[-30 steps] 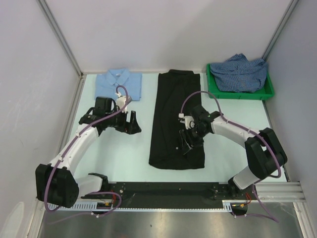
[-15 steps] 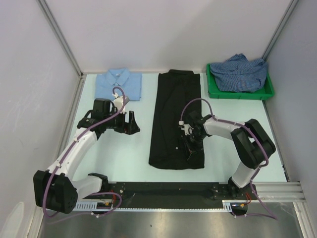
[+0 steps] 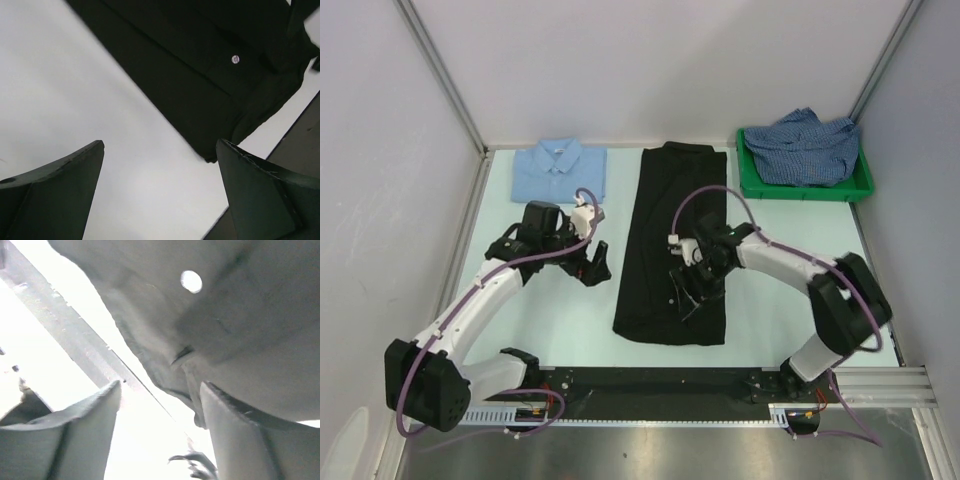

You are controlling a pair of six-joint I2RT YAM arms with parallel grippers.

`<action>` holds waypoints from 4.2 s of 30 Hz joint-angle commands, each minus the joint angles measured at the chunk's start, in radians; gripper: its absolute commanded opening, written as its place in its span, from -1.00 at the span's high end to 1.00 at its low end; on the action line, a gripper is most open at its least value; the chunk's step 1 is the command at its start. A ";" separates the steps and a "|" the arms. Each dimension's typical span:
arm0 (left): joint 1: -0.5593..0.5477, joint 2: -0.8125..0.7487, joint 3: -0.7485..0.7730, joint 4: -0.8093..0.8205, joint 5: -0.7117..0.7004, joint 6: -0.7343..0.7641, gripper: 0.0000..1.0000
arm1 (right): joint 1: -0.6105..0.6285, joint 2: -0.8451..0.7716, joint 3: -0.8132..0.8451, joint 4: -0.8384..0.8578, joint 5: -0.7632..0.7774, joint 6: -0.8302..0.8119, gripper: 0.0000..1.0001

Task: Fold and stack the long sleeve shirts
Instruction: Fold the shirt

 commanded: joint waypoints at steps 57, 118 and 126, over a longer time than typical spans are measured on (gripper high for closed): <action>-0.713 -0.132 -0.270 -0.046 0.009 0.865 1.00 | 0.214 -0.858 -0.495 -0.001 0.012 -1.234 1.00; 0.074 0.513 0.390 0.221 0.447 -0.196 -0.68 | -0.459 0.076 0.308 0.302 -0.405 -0.075 -0.32; -0.101 0.607 0.127 0.743 0.614 -0.690 -0.69 | -0.372 0.220 0.139 0.581 -0.593 0.308 0.04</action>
